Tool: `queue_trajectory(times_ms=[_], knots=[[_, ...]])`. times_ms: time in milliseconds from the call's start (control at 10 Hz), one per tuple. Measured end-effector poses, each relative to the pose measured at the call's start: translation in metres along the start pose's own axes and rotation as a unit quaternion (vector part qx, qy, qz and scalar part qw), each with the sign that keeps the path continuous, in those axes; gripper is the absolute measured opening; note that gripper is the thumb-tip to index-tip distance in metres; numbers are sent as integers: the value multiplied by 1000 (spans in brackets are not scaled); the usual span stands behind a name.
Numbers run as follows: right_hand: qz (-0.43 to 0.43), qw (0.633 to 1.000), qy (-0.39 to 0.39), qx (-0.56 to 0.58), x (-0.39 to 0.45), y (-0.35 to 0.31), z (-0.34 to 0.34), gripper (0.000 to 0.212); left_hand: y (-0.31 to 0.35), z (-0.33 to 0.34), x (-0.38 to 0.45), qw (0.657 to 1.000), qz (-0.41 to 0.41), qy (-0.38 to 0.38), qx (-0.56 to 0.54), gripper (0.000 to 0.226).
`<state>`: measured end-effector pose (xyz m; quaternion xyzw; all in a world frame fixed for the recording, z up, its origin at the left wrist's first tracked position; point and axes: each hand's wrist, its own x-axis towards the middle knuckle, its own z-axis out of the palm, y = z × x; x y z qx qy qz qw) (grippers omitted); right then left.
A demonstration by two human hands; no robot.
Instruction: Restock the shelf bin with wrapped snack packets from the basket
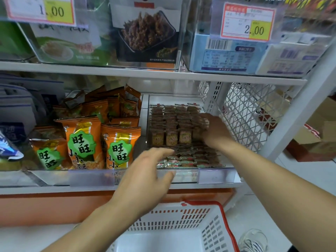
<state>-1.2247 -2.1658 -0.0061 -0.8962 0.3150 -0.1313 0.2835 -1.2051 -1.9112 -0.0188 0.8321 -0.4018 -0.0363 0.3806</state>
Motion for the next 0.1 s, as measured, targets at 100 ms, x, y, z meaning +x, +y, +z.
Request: queue_trajectory(times_ms=[100], knots=[[-117, 975, 113, 149, -24, -10, -34, 33, 5, -46, -10, 983, 0, 135, -128, 38]])
